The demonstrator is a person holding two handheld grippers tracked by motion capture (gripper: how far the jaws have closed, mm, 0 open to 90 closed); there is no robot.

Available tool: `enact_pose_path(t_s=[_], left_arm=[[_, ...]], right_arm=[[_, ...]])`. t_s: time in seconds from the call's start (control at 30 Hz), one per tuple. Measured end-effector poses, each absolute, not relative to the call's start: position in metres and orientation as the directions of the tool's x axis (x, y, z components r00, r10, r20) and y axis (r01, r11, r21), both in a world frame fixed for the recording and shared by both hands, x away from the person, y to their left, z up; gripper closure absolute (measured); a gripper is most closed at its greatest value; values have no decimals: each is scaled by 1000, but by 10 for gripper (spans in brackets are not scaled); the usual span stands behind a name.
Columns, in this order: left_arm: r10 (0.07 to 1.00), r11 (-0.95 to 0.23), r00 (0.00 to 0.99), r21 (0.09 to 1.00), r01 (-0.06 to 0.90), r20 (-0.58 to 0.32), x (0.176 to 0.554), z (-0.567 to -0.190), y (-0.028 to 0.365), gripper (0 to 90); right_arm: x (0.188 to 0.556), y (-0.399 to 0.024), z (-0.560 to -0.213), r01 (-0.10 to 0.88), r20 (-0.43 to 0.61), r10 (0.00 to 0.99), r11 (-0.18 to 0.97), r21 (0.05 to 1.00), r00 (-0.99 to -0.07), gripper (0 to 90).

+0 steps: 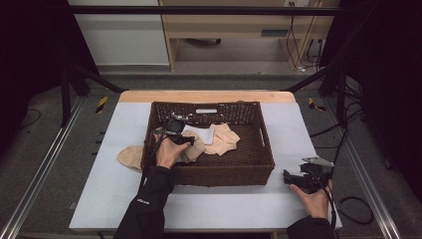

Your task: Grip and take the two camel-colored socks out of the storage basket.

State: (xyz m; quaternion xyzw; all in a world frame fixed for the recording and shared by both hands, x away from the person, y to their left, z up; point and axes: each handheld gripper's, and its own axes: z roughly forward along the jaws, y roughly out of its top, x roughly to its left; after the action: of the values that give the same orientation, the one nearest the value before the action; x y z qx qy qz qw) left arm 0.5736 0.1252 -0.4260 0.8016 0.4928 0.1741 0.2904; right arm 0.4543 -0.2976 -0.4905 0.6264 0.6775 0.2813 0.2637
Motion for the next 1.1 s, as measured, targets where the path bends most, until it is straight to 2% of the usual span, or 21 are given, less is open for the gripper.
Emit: enact_pose_path(t_s=[0.13,0.23,0.4,0.57,0.9,1.1], left_arm=[[880,-377,475,611,696,2,572,-425,123,626],[870,-386,492,590,709,-23,571,-425,123,763],[867,-390,498,581,715,-31,570,-424,123,880],[861,-389,508,606,694,-28,567,-420,122,888],[865,-290,497,745,601,-64,559,-409,130,892],[860,-309,506,725,616,-63,561,-412,128,883]], right_arm=[[454,-298,-490,700,-5,997,57,712,-77,10],[454,-298,-490,700,-5,997,57,712,-77,10],[454,-298,-490,700,-5,997,57,712,-76,10],[454,-298,-490,700,-5,997,57,712,-77,10],[454,-298,-490,700,-5,997,58,712,-77,10],[454,-298,-490,700,-5,997,57,712,-77,10]])
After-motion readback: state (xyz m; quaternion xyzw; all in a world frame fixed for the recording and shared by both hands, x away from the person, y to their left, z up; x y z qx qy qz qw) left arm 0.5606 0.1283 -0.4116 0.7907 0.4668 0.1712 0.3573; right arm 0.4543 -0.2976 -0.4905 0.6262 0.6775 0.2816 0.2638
